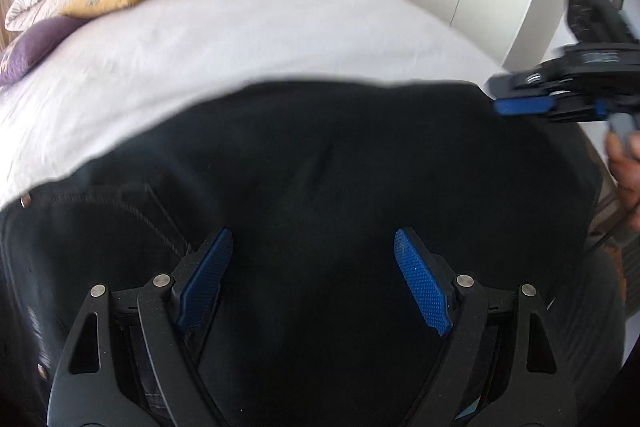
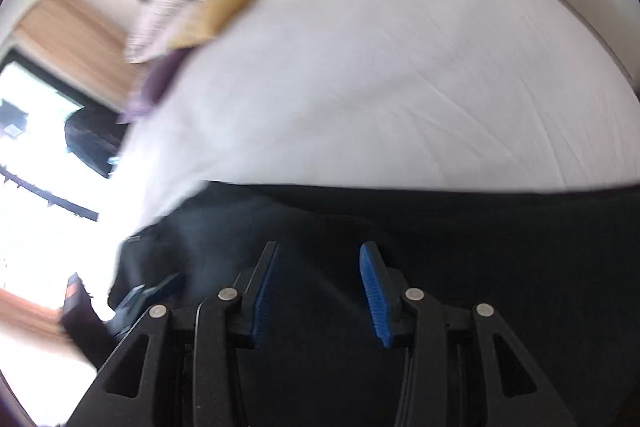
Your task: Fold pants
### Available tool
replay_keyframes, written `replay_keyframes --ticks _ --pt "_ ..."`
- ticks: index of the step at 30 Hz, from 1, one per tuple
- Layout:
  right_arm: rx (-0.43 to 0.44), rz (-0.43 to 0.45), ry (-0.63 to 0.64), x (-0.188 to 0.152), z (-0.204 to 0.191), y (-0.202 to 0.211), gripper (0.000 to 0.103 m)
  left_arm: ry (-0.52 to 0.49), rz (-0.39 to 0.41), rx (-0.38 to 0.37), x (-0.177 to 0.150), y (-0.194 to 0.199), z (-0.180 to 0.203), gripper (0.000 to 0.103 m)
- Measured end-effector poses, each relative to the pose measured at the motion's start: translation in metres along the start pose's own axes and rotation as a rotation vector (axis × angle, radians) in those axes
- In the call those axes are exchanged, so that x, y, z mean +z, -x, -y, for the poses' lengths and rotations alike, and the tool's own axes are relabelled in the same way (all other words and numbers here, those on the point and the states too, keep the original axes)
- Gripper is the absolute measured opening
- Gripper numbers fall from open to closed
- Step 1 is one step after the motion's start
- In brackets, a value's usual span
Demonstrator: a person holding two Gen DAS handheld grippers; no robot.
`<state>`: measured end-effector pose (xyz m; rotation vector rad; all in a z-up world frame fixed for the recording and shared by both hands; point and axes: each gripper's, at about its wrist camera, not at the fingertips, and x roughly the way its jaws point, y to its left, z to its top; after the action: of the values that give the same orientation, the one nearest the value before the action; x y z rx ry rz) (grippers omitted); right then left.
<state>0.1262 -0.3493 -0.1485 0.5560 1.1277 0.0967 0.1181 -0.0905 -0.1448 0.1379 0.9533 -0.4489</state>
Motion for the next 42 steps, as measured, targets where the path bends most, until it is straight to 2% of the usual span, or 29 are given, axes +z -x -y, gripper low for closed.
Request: replay_keyframes --ticks 1,2,3,5,8,10,12,13,14,15,18,20,21,23,26,28,30,37,42 --pt "-0.004 -0.012 -0.056 -0.002 0.017 -0.008 0.031 -0.007 0.002 0.001 -0.003 0.0 0.001 0.083" --pt "0.011 0.001 -0.094 -0.002 0.03 -0.009 0.005 -0.009 0.004 0.0 -0.004 0.0 0.001 0.083" --pt "0.016 0.025 -0.143 -0.004 0.047 -0.006 0.0 -0.008 0.004 -0.004 -0.005 0.001 0.002 0.083" --pt "0.056 0.079 -0.197 -0.008 0.068 0.008 0.0 -0.006 0.0 -0.009 -0.003 -0.001 0.0 0.084" --pt "-0.086 0.176 -0.211 -0.004 0.091 0.026 0.0 -0.015 -0.006 0.006 0.0 -0.007 -0.004 0.085" --pt "-0.179 0.187 -0.169 0.001 0.088 0.035 0.0 -0.01 -0.006 0.007 0.003 -0.008 -0.005 0.085" --pt "-0.212 0.165 -0.019 0.009 0.066 0.047 0.014 -0.005 -0.003 0.004 0.001 -0.006 -0.007 0.085" --pt "-0.195 0.146 0.056 0.011 0.056 0.05 0.031 -0.006 -0.002 0.004 -0.001 -0.005 -0.008 0.085" --pt "-0.157 0.101 0.223 0.014 0.034 0.052 0.042 -0.01 0.001 0.005 -0.002 -0.005 -0.007 0.085" --pt "-0.153 0.075 0.357 0.014 0.018 0.053 0.044 -0.013 0.002 0.005 -0.003 -0.005 -0.008 0.086" --pt "-0.204 -0.021 0.691 0.008 -0.015 0.049 0.044 -0.014 0.009 0.004 -0.008 -0.003 -0.009 0.086" --pt "-0.211 -0.085 0.772 0.018 -0.024 0.039 0.044 -0.014 0.013 0.007 -0.011 -0.002 -0.008 0.087" --pt "-0.21 -0.109 0.794 0.035 -0.031 0.028 0.044 -0.016 0.014 0.009 -0.012 -0.002 -0.007 0.087" --pt "-0.22 -0.148 0.827 0.042 -0.03 0.02 0.044 -0.019 0.017 0.007 -0.011 -0.003 -0.009 0.087" --pt "-0.277 -0.252 0.886 0.034 -0.017 0.009 0.043 -0.022 0.02 0.0 -0.014 -0.002 -0.005 0.088" --pt "-0.326 -0.316 0.967 0.023 -0.015 -0.002 0.038 -0.025 0.023 -0.003 -0.018 0.0 -0.006 0.088" --pt "-0.351 -0.338 1.066 0.012 -0.021 -0.006 0.031 -0.027 0.027 -0.004 -0.019 0.001 -0.006 0.088" --pt "-0.313 -0.376 1.057 0.029 -0.013 -0.001 0.009 -0.029 0.036 -0.008 -0.019 0.001 -0.007 0.089" --pt "-0.397 -0.361 1.183 0.018 -0.019 0.002 0.003 -0.028 0.037 -0.007 -0.019 0.001 -0.006 0.09"
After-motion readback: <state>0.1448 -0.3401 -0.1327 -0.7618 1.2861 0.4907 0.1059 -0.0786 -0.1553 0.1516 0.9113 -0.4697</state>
